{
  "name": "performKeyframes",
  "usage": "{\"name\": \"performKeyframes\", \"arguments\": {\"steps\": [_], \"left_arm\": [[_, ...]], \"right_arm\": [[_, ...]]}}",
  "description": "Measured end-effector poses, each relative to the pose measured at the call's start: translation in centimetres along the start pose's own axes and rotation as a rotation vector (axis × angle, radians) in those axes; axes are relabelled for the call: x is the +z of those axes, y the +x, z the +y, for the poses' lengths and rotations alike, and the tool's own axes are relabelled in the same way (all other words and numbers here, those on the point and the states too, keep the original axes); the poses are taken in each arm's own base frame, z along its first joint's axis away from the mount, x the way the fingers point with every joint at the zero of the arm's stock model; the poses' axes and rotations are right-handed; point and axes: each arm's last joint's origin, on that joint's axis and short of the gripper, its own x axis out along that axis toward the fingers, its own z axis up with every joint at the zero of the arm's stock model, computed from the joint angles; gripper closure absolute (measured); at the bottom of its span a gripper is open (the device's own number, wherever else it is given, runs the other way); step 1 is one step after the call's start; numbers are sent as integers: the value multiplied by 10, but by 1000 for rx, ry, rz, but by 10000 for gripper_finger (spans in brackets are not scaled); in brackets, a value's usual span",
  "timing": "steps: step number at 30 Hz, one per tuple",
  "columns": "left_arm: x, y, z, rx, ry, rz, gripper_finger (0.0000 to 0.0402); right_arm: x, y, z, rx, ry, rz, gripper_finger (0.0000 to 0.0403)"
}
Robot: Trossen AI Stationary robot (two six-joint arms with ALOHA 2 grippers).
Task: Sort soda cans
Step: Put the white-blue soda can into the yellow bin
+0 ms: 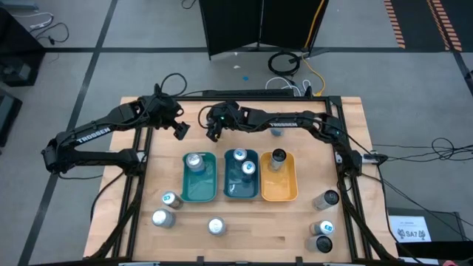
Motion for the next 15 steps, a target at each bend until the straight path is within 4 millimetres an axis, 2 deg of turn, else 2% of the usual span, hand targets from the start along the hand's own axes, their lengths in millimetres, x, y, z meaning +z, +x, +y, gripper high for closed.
{"name": "performKeyframes", "arguments": {"steps": [4, 7, 10, 13, 15], "left_arm": [[0, 0, 0, 0, 0, 0, 20], [0, 0, 0, 0, 0, 0, 20], [0, 0, 0, 0, 0, 0, 20], [0, 0, 0, 0, 0, 0, 20], [0, 0, 0, 0, 0, 0, 20]], "right_arm": [[0, 0, 0, 2, -1, -1, 164], [3, -4, 0, 7, -14, -1, 164], [12, -17, -2, -1, -35, -19, 164], [35, -50, -7, -27, -32, -83, 164], [56, -88, -13, -40, -1, -135, 164]]}}
